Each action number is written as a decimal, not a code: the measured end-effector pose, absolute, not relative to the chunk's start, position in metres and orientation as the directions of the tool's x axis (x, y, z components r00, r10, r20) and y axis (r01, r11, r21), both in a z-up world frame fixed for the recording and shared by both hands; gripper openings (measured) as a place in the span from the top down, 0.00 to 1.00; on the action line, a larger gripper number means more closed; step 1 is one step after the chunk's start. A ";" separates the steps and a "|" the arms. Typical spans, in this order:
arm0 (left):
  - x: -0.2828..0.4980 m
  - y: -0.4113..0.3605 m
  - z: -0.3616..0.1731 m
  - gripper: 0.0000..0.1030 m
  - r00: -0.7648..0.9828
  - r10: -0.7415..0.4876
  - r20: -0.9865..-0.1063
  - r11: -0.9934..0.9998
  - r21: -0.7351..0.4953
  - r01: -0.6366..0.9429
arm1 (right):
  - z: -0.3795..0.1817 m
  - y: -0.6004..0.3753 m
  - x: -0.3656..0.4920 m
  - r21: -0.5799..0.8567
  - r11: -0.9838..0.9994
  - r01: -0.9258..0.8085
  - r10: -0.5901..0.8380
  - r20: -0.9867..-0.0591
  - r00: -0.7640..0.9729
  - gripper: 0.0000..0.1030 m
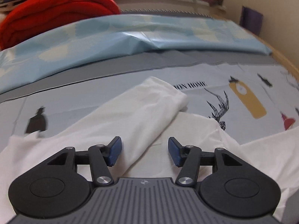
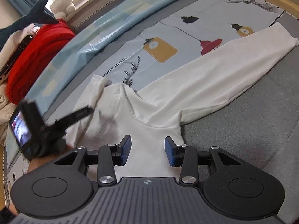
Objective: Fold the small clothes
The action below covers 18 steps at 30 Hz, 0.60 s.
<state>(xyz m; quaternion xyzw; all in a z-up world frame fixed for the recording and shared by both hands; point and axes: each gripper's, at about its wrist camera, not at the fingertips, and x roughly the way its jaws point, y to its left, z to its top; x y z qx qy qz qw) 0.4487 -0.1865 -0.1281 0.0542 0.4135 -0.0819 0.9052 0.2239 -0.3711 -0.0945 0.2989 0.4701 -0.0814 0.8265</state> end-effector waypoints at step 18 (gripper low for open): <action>0.290 0.195 0.009 0.94 0.717 0.335 -0.612 0.866 -0.100 -0.490 | -0.105 -0.327 0.242 0.433 0.825 0.363 0.224 -0.840 0.495 0.60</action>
